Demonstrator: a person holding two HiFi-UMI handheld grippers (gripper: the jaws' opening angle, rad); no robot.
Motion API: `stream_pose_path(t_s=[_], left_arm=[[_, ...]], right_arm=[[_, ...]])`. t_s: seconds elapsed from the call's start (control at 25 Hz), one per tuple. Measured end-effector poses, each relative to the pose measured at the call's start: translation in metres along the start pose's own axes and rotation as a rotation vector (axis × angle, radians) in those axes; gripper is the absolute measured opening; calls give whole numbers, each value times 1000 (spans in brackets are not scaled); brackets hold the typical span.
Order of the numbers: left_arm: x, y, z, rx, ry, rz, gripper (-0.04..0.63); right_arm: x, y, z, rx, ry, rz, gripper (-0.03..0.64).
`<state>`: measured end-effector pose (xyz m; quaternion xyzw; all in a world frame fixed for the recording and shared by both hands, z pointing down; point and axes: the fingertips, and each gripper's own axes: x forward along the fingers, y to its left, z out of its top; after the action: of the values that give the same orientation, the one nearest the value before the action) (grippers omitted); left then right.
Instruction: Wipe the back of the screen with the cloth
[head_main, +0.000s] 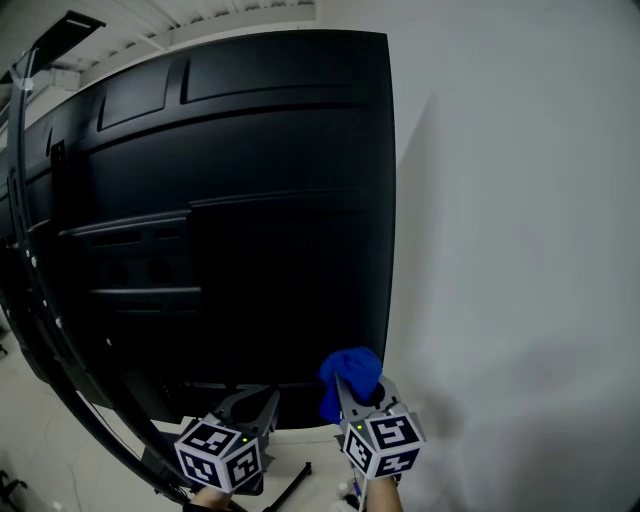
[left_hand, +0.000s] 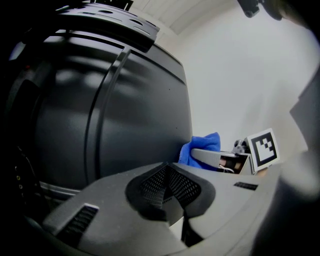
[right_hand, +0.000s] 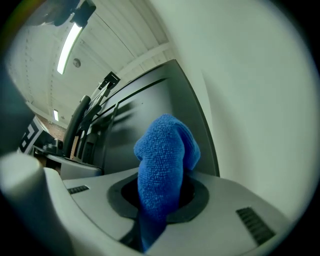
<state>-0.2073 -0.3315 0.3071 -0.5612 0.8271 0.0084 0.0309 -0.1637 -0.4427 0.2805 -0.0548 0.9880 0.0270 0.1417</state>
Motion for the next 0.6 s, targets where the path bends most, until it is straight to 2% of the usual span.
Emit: stream_pose_path(t_s=[0.32, 0.44, 0.6], left_arm=[[-36, 18, -11, -28, -1, -38, 8], [-55, 29, -12, -30, -12, -43, 8], [-84, 41, -10, -30, -30, -73, 8]], right_arm=[[-12, 76, 8, -16, -95, 133, 60], [-18, 120, 15, -18, -94, 207, 60], [-20, 173, 11, -37, -79, 246, 60]])
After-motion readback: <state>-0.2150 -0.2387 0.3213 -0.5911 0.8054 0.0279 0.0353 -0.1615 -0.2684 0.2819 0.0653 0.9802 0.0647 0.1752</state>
